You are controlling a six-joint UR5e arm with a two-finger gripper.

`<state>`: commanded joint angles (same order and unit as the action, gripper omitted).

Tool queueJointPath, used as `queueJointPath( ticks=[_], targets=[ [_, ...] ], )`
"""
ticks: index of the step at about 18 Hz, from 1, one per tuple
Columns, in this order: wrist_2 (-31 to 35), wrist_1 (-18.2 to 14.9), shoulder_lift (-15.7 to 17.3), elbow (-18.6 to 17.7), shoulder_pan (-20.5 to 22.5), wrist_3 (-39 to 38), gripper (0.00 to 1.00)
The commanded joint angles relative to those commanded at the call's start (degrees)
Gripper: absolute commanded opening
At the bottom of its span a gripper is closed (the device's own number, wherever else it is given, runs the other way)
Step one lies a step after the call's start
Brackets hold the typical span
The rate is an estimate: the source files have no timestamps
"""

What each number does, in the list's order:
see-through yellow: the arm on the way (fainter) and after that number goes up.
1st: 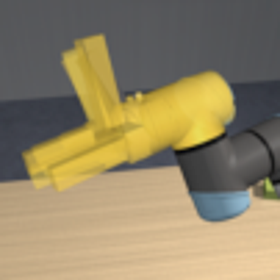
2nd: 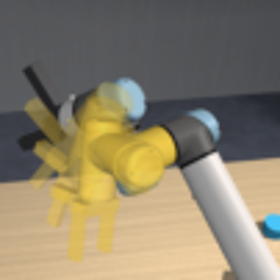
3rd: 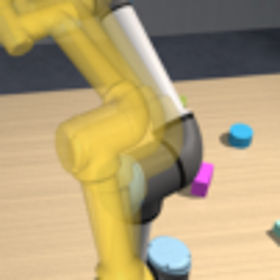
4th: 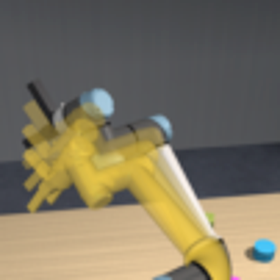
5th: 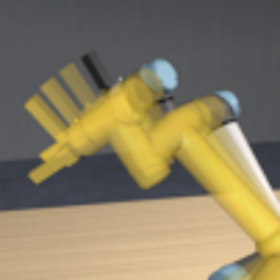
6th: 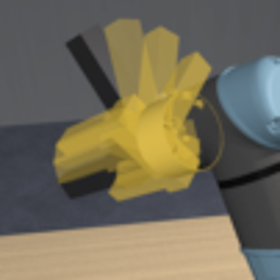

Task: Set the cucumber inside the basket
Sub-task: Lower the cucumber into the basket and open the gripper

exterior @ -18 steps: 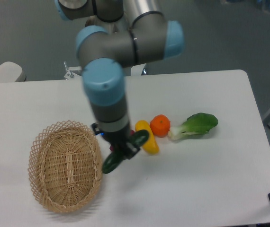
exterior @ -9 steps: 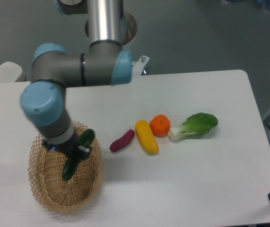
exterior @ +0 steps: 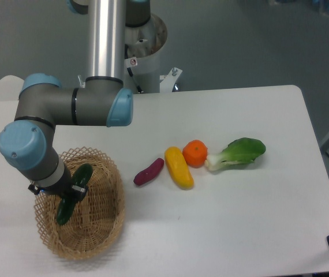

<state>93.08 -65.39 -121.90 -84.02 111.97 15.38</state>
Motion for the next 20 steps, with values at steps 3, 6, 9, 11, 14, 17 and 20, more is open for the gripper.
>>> queueJointPath(
  ticks=[3,6,9,11,14,17,20],
  targets=[
    [-0.2,-0.1,-0.6,0.0,-0.2,-0.4,0.26],
    [-0.1,-0.1,-1.1,0.0,-0.7,-0.4,0.31],
    [0.2,-0.1,-0.8,0.1,-0.7,-0.2,0.67],
    [0.4,0.1,-0.4,0.3,-0.7,-0.2,1.00],
    [0.4,0.1,1.0,1.3,-0.7,0.2,1.00],
    [0.4,1.1,2.3,3.8,-0.1,0.3,1.00],
    [0.4,2.2,3.3,7.1,3.0,1.7,1.00]
  ],
)
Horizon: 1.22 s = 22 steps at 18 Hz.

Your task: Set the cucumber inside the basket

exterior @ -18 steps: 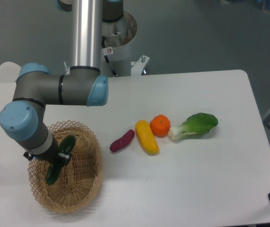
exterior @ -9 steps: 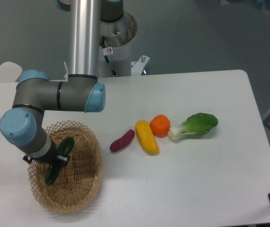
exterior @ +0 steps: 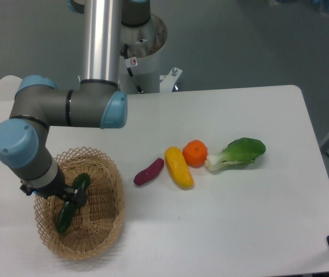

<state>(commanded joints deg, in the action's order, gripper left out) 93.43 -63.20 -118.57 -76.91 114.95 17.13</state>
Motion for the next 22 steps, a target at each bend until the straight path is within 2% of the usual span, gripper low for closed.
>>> queueJointPath(
  ticks=[5,8,14,18,20,22],
  targets=[
    [-0.5,-0.9,3.5,1.0,5.3,15.9,1.00],
    [-0.5,-1.1,4.8,0.9,8.9,22.4,1.00],
    [-0.2,-5.3,7.0,1.1,15.9,38.6,1.00],
    [0.0,-5.9,7.8,0.7,19.9,51.3,1.00],
    [0.0,-8.1,7.9,0.7,22.3,58.4,1.00],
    [-0.1,-9.6,9.4,0.5,24.5,65.8,1.00]
  ],
)
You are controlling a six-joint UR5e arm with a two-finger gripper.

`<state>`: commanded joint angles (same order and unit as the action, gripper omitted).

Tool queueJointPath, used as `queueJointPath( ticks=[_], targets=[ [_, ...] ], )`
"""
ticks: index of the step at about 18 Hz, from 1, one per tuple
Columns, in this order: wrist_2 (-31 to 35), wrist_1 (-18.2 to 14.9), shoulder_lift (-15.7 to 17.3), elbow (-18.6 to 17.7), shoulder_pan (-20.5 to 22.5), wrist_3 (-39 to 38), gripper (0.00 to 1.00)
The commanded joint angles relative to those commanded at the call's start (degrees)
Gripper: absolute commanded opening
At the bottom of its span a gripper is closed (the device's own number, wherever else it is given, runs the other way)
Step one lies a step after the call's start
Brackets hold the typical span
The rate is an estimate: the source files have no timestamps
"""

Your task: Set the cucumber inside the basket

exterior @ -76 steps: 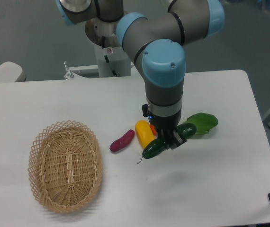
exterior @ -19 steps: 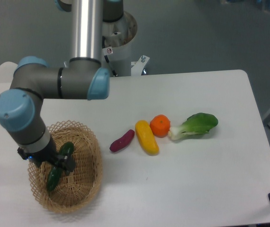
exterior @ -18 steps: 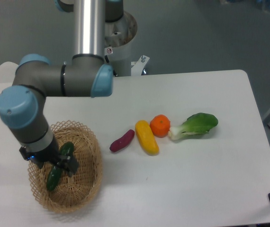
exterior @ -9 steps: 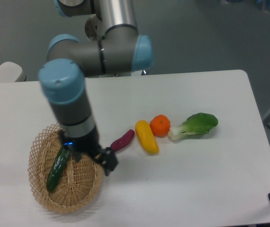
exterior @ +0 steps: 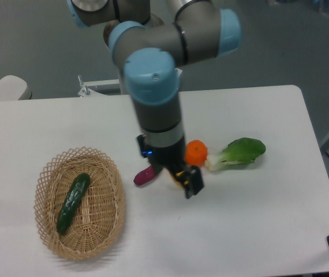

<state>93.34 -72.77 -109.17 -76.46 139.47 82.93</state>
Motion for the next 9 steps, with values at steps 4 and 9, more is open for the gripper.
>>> queueJointPath(
  ticks=[4,9],
  targets=[
    [-0.2,-0.2,0.2,-0.5,2.8,7.8,1.00],
    [-0.4,0.2,0.4,-0.8,2.6,8.1,1.00]
  ],
)
